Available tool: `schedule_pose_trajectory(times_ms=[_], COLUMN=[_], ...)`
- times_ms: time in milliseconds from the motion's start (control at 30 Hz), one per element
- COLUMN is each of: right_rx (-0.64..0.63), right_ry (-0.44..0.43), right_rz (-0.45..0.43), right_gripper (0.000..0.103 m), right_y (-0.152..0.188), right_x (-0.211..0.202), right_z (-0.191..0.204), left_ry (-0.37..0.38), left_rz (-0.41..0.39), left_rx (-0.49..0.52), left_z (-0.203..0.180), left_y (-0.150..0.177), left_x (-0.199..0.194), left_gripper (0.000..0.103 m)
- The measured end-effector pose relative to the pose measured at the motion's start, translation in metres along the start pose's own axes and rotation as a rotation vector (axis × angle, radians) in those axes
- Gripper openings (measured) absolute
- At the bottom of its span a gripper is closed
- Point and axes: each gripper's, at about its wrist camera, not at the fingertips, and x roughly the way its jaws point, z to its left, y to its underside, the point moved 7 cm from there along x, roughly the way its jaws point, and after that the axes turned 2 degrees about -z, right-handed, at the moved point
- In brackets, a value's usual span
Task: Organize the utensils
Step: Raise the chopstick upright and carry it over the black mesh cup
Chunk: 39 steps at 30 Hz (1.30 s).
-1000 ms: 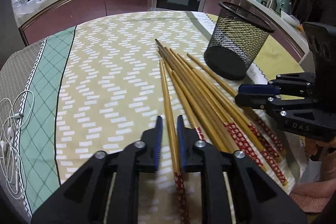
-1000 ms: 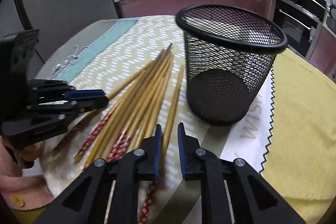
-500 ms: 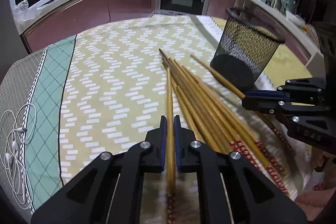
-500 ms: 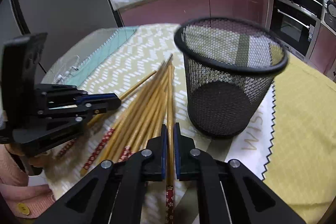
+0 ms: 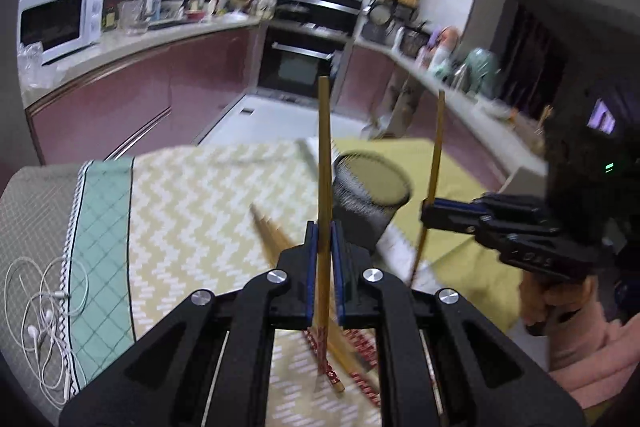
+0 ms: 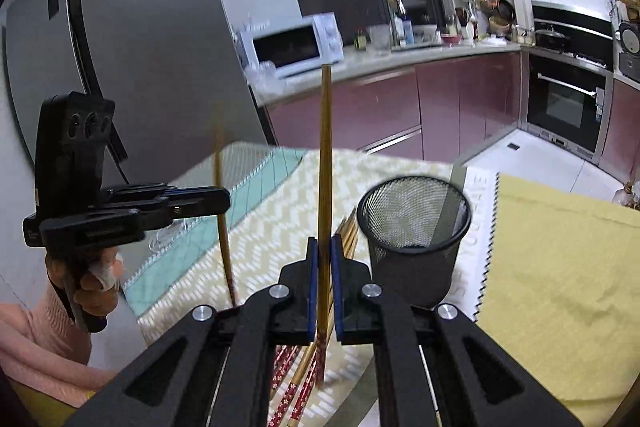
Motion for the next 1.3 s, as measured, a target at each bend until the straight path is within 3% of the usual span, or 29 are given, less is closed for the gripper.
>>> schedule_pose_trajectory(times_ms=[200,433,733,900,1300], right_rx=[0.005,-0.008,-0.029,-0.021,0.018], right_ry=[0.001,0.021,0.060,0.092,0.120], right_rz=[-0.077,-0.161,-0.232,-0.218,-0.026], right_gripper=[0.005,0.005,0.005,0.005,0.005], right_y=[-0.020,-0.053,-0.090,-0.093,-0.056], right_x=[-0.020,-0.039,-0.040,-0.023,0.035], right_z=[-0.005,-0.015,-0.029,-0.045,-0.069], left_ry=[0.054,0.080,0.036,0.005,-0.021], left_rz=[-0.081,-0.145,-0.238,-0.183,0.008], left_rx=[-0.011,-0.019,0.072,0.094,0.103], left_z=[-0.016,-0.033,-0.065,-0.068,-0.048], left_y=[-0.033,-0.075,-0.119,-0.116,-0.072], left_x=[-0.016,-0.007,0.008,0.039,0.116], left_gripper=[0.007,0.007,0.007,0.007,0.007])
